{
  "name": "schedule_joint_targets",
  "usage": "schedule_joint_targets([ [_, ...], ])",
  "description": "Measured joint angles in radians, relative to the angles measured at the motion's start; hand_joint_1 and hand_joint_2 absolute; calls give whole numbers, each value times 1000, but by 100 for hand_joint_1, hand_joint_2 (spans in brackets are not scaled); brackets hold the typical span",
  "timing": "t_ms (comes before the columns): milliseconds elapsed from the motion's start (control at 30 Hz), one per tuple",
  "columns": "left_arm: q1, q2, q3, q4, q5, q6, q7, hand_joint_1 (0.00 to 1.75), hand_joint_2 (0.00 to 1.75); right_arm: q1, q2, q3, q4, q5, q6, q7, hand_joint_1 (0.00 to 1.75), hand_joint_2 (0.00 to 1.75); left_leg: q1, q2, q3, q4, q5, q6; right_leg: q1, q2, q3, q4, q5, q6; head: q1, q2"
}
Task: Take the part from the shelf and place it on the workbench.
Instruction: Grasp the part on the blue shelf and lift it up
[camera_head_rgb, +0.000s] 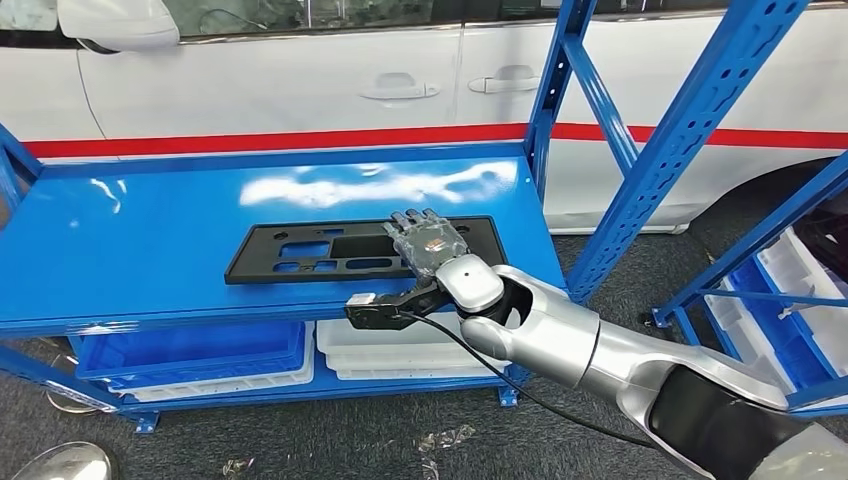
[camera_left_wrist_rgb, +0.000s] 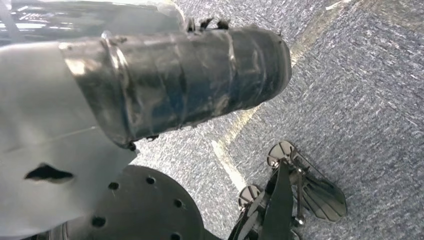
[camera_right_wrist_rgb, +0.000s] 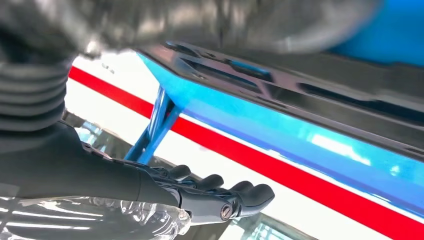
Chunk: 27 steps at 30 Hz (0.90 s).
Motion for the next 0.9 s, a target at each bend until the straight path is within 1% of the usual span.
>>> schedule_joint_targets([
  [33, -1, 0, 2, 0, 0, 1, 0, 0, 0, 0, 0, 0, 0, -4, -1, 0, 0, 175, -1, 0, 0, -1, -1, -5, 1, 0, 2, -2, -1, -3, 0, 0],
  [67, -2, 0, 3, 0, -1, 3, 0, 0, 0, 1, 0, -1, -1, -8, -2, 0, 0, 175, 0, 0, 0, -1, -3, -10, -1, 1, 4, -4, 0, -8, 0, 0],
  [100, -3, 0, 4, 0, -1, 5, 0, 0, 0, 0, -1, -1, -1, -12, -4, 0, 0, 175, 0, 1, -2, 7, -10, -16, -4, 1, 7, -7, 1, -13, -1, 0],
  [133, -3, 0, 5, 0, -2, 6, 0, 0, 0, 0, -2, -1, -1, -14, -5, 0, 0, 175, 1, 1, -12, 31, -25, -21, -6, 0, 11, -10, 2, -19, -3, 0],
  [167, -3, 0, 6, 0, -2, 7, 0, 0, 0, -1, -2, -1, -2, -16, -6, 0, 0, 175, 2, 2, -29, 69, -46, -26, -9, 0, 14, -13, 2, -23, -4, 0],
  [233, -3, 0, 6, 0, -2, 7, 0, 0, 0, 1, -2, -2, -2, -19, -7, 0, 0, 175, 3, 2, -97, 201, -102, -33, -8, 0, 16, -12, -1, -29, -8, 0],
  [267, -3, 0, 7, 0, -2, 8, 0, 0, 0, 2, -2, -2, -2, -20, -7, 0, 0, 175, 4, 3, -128, 256, -116, -35, -7, 0, 16, -11, -3, -30, -7, 0],
  [300, -2, 0, 7, 0, -2, 8, 0, 0, 0, 4, -2, -2, -2, -20, -7, 0, 0, 175, 4, 3, -149, 284, -115, -36, -6, 0, 17, -10, -5, -31, -7, 0],
  [333, -2, 0, 7, 0, -2, 8, 0, 0, 0, 5, -2, -2, -2, -21, -7, 0, 0, 175, 4, 3, -145, 267, -92, -35, -6, 1, 19, -8, -8, -30, -7, 0],
  [367, -2, 0, 7, 0, -2, 8, 0, 0, 0, 5, -2, -2, -2, -21, -7, 0, 0, 175, 4, 3, -123, 212, -55, -32, -6, 2, 22, -6, -12, -29, -7, 0],
  [400, -2, 0, 7, 0, -2, 8, 0, 0, 0, 5, -2, -2, -2, -21, -7, 0, 0, 175, 3, 3, -91, 140, -20, -28, -6, 2, 25, -4, -16, -27, -7, 0],
  [433, -2, 0, 7, 0, -2, 8, 0, 0, 0, 4, -3, -2, -3, -21, -7, 0, 0, 175, 1, 3, -59, 75, 3, -23, -4, 3, 27, -1, -20, -23, -7, 0],
  [467, -3, -1, 7, 0, -2, 8, 0, 0, 0, 4, -3, -2, -3, -21, -7, 0, 0, 175, -1, 3, -37, 32, 15, -19, -3, 3, 29, 0, -24, -19, -7, 0],
  [500, -4, -1, 8, 0, -2, 8, 0, 0, 0, 4, -3, -2, -3, -21, -7, 0, 0, 175, -3, 2, -27, 12, 15, -14, -1, 4, 29, 0, -26, -14, -6, 0],
  [533, -4, -1, 8, 0, -2, 8, 0, 0, 0, 4, -4, -2, -3, -21, -7, 0, 0, 175, -6, 2, -24, 10, 12, -9, -1, 4, 30, -1, -27, -9, -6, 0],
  [600, -3, -1, 8, 0, -2, 8, 0, 0, 0, 3, -5, -2, -4, -21, -8, -1, 0, 175, -3, 2, -17, 1, 16, 1, 0, 3, 31, 1, -32, 1, -5, 0],
  [633, -3, -2, 8, 0, -2, 8, -1, 0, 0, 1, -6, -3, -5, -23, -9, -1, 0, 175, 0, 2, -12, -5, 18, 7, 0, 2, 24, 17, -43, 6, -3, 0],
  [667, -3, -2, 8, 0, -2, 8, -2, 0, 0, -1, -8, -4, -5, -25, -9, -1, 0, 175, 2, 2, -7, -11, 19, 12, 0, 1, 7, 54, -64, 11, -1, 0],
  [700, -3, -2, 9, 0, -1, 8, -3, 0, 0, -2, -9, -4, -6, -29, -9, -1, 0, 175, 2, 2, -5, -12, 18, 15, -2, 0, -21, 111, -90, 14, 1, 0],
  [733, -4, -2, 10, 0, 0, 8, -4, 0, 0, -2, -10, -4, -6, -33, -7, -1, 0, 175, 2, 2, -4, -12, 16, 19, -3, -1, -56, 176, -117, 17, 2, 0],
  [767, -5, -2, 10, 0, 0, 7, -7, 0, 0, 1, -10, -4, -6, -36, -4, -1, 0, 175, 2, 2, -4, -10, 14, 20, -5, -1, -90, 233, -132, 19, 2, 0],
  [800, -5, -2, 11, 0, 1, 7, -9, 0, 0, 4, -10, -3, -6, -39, 0, -1, 0, 175, 2, 1, -3, -8, 11, 21, -8, -1, -110, 261, -130, 21, 2, 0],
  [833, -5, -2, 12, 0, 2, 7, -11, 0, 0, 6, -10, -2, -6, -42, 4, -1, 0, 175, 2, 1, -1, -5, 8, 21, -10, -2, -112, 251, -109, 22, 3, 0],
  [867, -4, -2, 13, 0, 4, 7, -14, 0, 0, 7, -10, -1, -6, -45, 7, -1, 0, 175, 3, 0, 2, -2, 3, 19, -12, -2, -95, 203, -72, 21, 3, 0],
  [900, -3, -2, 14, 0, 5, 7, -15, 0, 0, 6, -10, -1, -6, -46, 10, -1, 0, 175, 3, 0, 4, 1, -2, 16, -13, -2, -67, 136, -37, 19, 2, 0],
])
